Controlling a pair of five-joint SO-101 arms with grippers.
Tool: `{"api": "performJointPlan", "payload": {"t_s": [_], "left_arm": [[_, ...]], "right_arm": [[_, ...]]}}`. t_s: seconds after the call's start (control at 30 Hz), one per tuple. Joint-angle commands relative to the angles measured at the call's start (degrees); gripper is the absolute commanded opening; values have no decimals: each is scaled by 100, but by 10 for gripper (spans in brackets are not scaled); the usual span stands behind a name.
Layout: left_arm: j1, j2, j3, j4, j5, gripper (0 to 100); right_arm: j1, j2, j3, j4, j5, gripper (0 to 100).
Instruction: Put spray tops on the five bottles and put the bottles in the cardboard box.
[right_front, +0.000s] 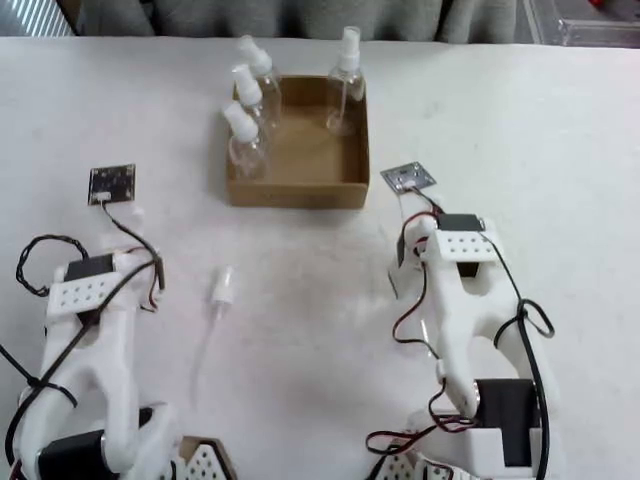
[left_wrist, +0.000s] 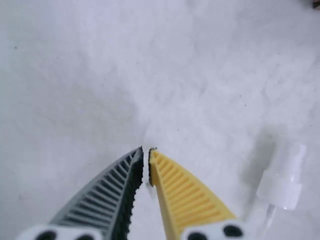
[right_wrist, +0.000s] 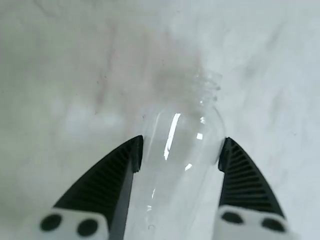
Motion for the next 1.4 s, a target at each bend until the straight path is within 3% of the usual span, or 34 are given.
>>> {"api": "performJointPlan", "payload": {"t_s": [0.0, 0.13, 0.6, 0.77, 0.97, 1.13, 1.23, 1.37], "left_arm": [[66, -48, -62, -105, -70, 39], [75, -48, -53, -105, -70, 39], [101, -57, -79, -88, -44, 39], [576, -110, -193, 141, -44, 39], [1376, -488, -1116, 1811, -44, 40], [2273, -558, -1108, 1837, -44, 41], [2466, -549, -1011, 1609, -35, 89], [2466, -558, -659, 1011, -26, 224]], "right_arm": [[31, 497, -290, -127, 26, 194], [40, 927, -484, -207, 26, 196], [40, 989, -536, -330, 26, 12], [365, 971, -404, -532, 26, 22], [409, 1024, -334, -708, 18, 22], [400, 1024, -325, -716, 18, 22], [409, 1024, -325, -716, 18, 22], [400, 1033, -316, -716, 18, 22]]}}
